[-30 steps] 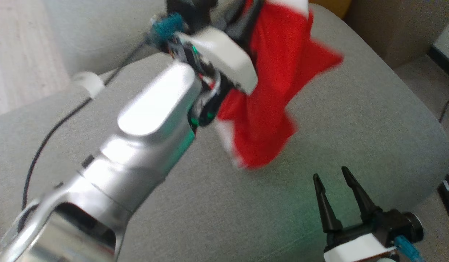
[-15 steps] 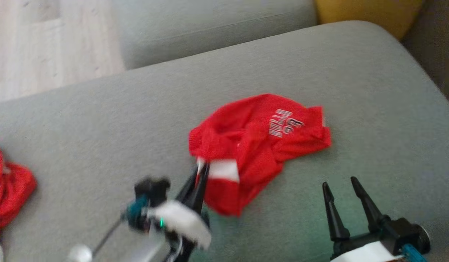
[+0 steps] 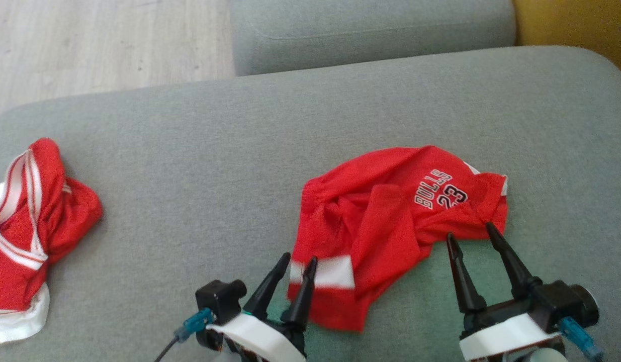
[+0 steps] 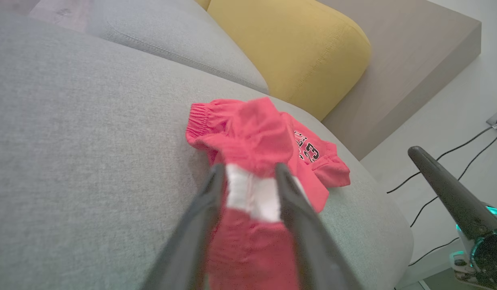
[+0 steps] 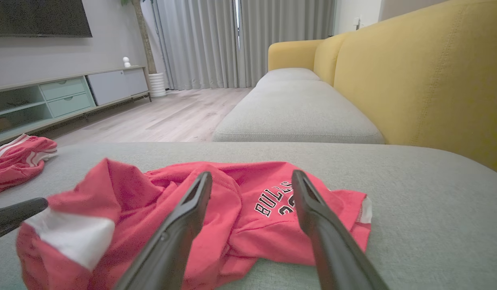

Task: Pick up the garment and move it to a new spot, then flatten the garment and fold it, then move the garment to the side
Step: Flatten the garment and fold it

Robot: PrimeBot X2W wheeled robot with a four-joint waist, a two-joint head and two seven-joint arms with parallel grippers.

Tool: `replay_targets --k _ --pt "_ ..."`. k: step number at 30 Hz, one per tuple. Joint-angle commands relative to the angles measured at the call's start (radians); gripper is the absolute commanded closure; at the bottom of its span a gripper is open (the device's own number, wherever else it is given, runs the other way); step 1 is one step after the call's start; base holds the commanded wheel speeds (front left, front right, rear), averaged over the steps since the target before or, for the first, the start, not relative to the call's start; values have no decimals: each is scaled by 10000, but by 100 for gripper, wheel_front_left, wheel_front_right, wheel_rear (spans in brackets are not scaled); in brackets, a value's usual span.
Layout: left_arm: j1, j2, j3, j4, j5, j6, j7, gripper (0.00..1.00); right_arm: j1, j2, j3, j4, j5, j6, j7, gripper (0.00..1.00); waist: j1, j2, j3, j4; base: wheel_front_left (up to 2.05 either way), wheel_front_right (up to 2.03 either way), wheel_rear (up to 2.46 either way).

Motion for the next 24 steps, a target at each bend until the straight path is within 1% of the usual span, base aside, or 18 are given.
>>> replay_targets --k 1,5,7,8,11,12,13,15,17,19,21,24 --pt "-237 -66 376 -226 79 -83 -119 0 -252 -160 244 -250 84 65 -38 0 0 0 -79 82 0 0 0" --pt "-196 -91 211 -2 52 -218 22 0 -120 -148 367 -196 65 65 -38 0 0 0 -188 69 0 0 0" --pt "-165 -15 208 131 43 -80 153 0 -25 -130 419 -168 73 65 -38 0 0 0 -249 -7 0 0 0" --pt "-147 47 248 211 82 110 180 0 21 -122 436 -155 76 65 -38 0 0 0 -280 -49 0 0 0" --pt "-81 223 548 491 228 980 150 0 147 -98 429 -150 85 65 -38 0 0 0 -320 -178 0 0 0" --pt "-52 240 653 558 224 1165 129 0 184 -90 413 -157 87 65 -38 0 0 0 -322 -204 0 0 0" --pt "-16 253 675 630 186 1223 174 0 216 -83 408 -160 88 65 -38 0 0 0 -325 -235 0 0 0" --pt "55 215 701 751 -57 1100 381 0 261 -71 417 -164 85 65 -38 0 0 0 -325 -293 0 0 0" --pt "79 197 582 877 -275 831 785 0 260 -63 441 -146 88 65 -38 0 0 0 -326 -361 0 0 0" --pt "86 176 475 1004 -457 666 1183 0 232 -53 432 -133 91 65 -38 0 0 0 -319 -425 0 0 0" --pt "69 174 440 1163 -522 716 1401 0 199 -53 438 -128 94 65 -38 0 0 0 -318 -486 0 0 0" --pt "14 125 472 1342 -564 762 1411 0 180 -66 421 -137 97 65 -38 0 0 0 -324 -544 0 0 0"
